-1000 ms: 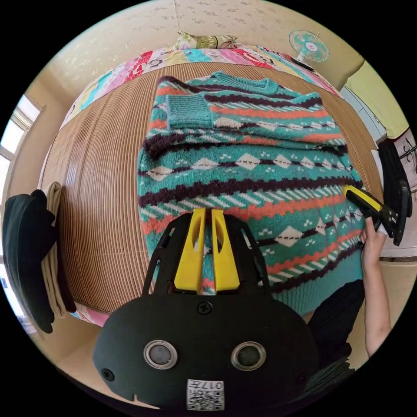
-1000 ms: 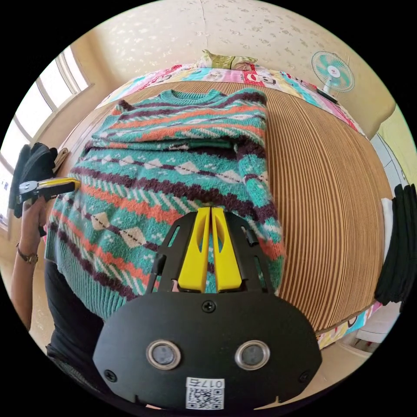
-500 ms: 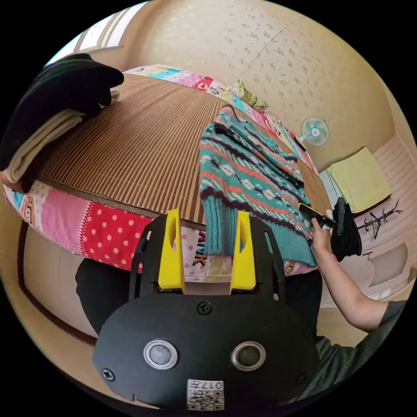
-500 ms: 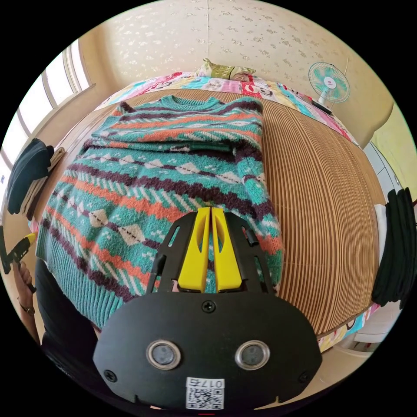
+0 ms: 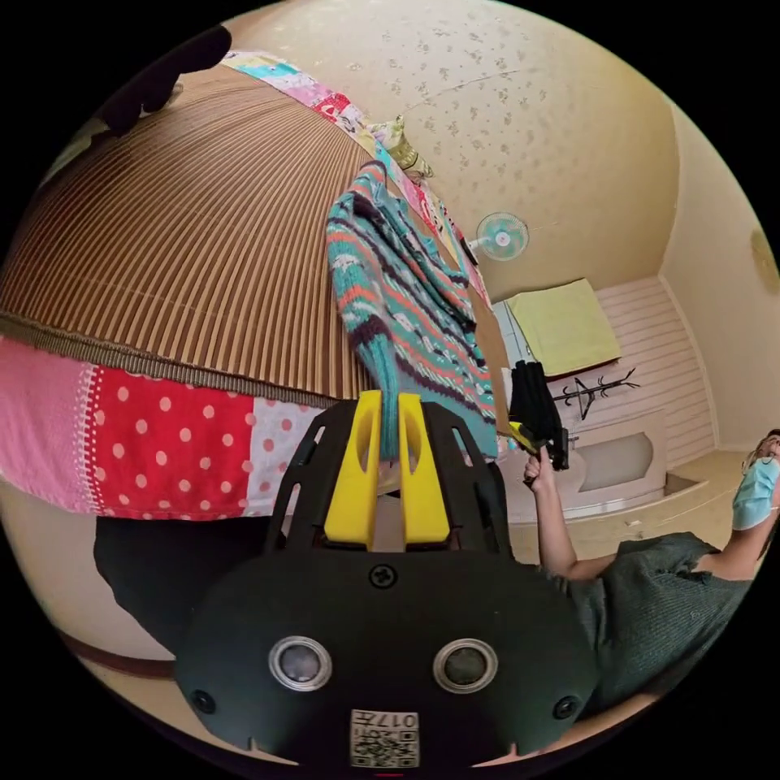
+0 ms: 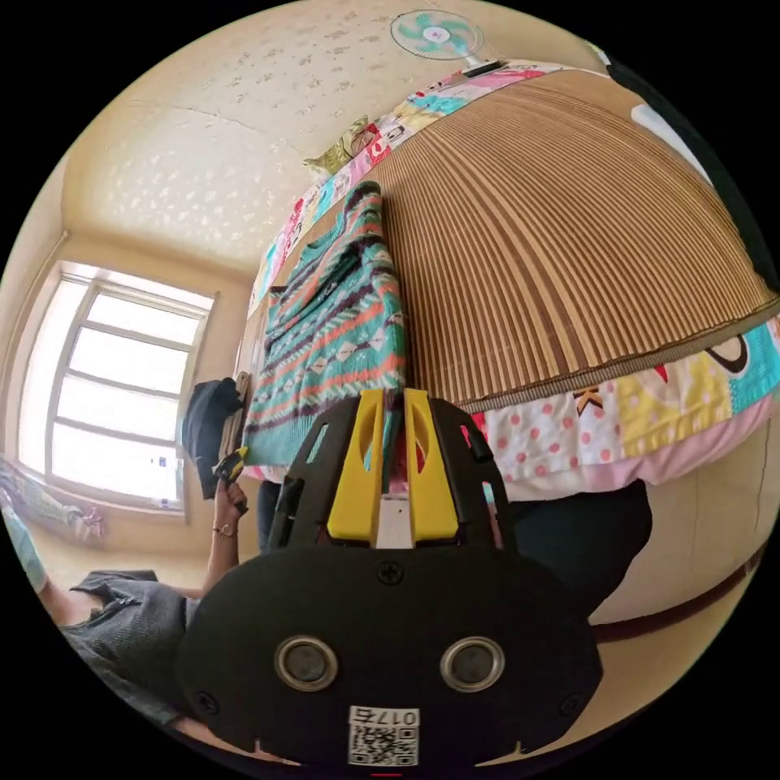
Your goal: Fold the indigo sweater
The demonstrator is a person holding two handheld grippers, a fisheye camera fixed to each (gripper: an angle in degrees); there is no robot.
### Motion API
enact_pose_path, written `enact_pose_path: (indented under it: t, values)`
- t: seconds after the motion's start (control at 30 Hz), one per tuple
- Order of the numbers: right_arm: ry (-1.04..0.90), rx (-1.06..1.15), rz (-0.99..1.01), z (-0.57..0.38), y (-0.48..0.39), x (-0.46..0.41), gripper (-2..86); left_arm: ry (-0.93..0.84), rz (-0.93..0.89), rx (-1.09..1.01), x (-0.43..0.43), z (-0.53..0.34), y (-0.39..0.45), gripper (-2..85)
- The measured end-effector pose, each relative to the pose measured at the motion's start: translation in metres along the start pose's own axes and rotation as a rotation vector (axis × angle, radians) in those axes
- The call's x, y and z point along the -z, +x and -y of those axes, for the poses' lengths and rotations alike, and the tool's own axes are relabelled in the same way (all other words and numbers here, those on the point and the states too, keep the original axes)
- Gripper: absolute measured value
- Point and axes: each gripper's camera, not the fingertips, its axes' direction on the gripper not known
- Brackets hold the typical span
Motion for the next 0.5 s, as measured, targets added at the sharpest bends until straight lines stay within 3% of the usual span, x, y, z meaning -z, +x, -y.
enact_pose_path:
  t: [0.1, 0.2, 0.27, 0.3, 0.37, 0.5]
  values:
    - [-0.116, -0.044, 0.179, -0.025, 0.03, 0.006, 11.5, 0.022, -0.057, 0.024, -0.002, -0.004, -0.018, 4.1]
    - [-0.229, -0.035, 0.175, -0.04, 0.037, -0.009, 8.6, 0.007, -0.051, 0.123, -0.005, -0.013, -0.052, 4.1]
    - [-0.276, 0.058, 0.29, -0.041, 0.025, -0.01, 4.7, 0.046, -0.199, 0.109, 0.004, -0.016, -0.061, 4.0]
    - [-0.253, 0.097, 0.335, -0.04, 0.021, -0.004, 4.3, 0.09, -0.379, 0.083, 0.013, -0.016, -0.065, 4.0]
    - [-0.067, 0.259, 0.671, -0.038, 0.016, 0.04, 3.4, 0.137, -0.653, 0.02, 0.022, -0.011, -0.067, 4.0]
    - [0.188, 0.489, 1.142, -0.039, 0.032, 0.107, 2.6, 0.127, -0.905, -0.327, 0.051, 0.0, -0.015, 4.0]
